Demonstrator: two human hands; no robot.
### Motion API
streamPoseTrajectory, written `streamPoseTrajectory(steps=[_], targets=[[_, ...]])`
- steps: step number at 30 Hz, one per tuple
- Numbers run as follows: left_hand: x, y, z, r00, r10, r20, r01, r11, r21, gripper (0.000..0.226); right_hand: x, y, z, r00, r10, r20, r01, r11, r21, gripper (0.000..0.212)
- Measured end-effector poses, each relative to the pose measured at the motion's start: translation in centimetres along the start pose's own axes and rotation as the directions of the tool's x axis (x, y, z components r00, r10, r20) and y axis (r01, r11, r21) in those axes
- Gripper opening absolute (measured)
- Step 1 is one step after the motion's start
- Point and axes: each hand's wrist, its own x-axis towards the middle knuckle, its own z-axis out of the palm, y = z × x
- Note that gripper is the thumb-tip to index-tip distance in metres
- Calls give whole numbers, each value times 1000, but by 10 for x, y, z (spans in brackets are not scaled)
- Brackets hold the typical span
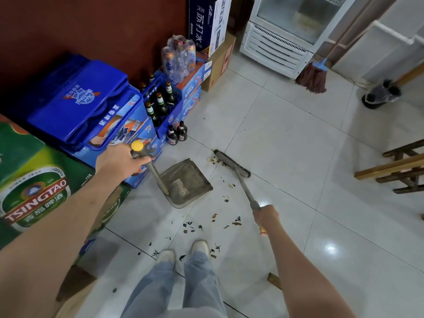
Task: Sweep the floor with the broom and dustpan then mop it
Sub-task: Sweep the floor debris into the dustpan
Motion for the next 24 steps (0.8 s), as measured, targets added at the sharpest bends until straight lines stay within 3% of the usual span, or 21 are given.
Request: streamPoseTrajectory(steps=[7, 16, 24], targets=[[1, -5, -2, 999, 31, 17, -30, 999, -27, 44, -25, 11, 11, 1000, 0, 4, 0, 1000, 1, 18], [5, -10, -2, 998, 55, 15, -55, 998, -40, 45, -26, 16, 15, 994, 99, -56, -92, 991, 101, 37], [8, -16, 1, 993, 120, -10, -120, 993, -20, 45, -38, 6, 41, 988, 152, 13, -152, 975, 160, 30]])
